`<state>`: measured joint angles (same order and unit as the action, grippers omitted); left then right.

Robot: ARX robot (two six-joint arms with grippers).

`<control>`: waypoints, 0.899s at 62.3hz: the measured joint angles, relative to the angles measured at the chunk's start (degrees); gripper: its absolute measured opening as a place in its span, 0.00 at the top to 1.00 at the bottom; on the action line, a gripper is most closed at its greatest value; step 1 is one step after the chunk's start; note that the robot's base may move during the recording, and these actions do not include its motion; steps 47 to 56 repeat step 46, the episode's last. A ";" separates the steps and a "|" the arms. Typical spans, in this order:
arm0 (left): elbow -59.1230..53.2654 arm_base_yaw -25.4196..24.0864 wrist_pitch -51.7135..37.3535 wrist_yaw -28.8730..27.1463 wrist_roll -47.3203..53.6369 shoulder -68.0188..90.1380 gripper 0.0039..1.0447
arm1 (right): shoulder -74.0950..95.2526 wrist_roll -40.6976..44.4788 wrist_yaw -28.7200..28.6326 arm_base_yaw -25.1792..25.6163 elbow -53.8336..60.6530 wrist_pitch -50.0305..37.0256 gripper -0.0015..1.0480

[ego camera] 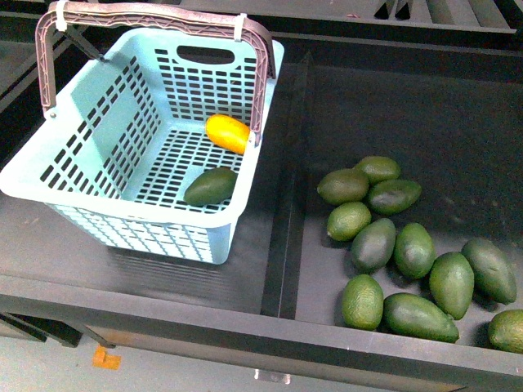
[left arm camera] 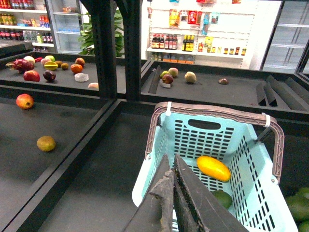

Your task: Pick mango and avocado into basket

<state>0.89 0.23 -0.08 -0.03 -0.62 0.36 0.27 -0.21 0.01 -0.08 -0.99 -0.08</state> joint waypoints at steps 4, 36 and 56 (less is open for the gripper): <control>0.00 0.00 0.00 0.00 0.00 0.00 0.98 | 0.00 0.00 0.00 0.00 -0.02 0.00 0.08; 0.00 0.00 0.00 0.00 -0.02 0.00 0.39 | 0.00 0.00 0.00 0.00 0.00 0.00 0.08; 0.00 0.00 0.00 0.00 0.00 0.00 0.08 | 0.00 0.00 0.00 0.00 0.00 0.00 0.08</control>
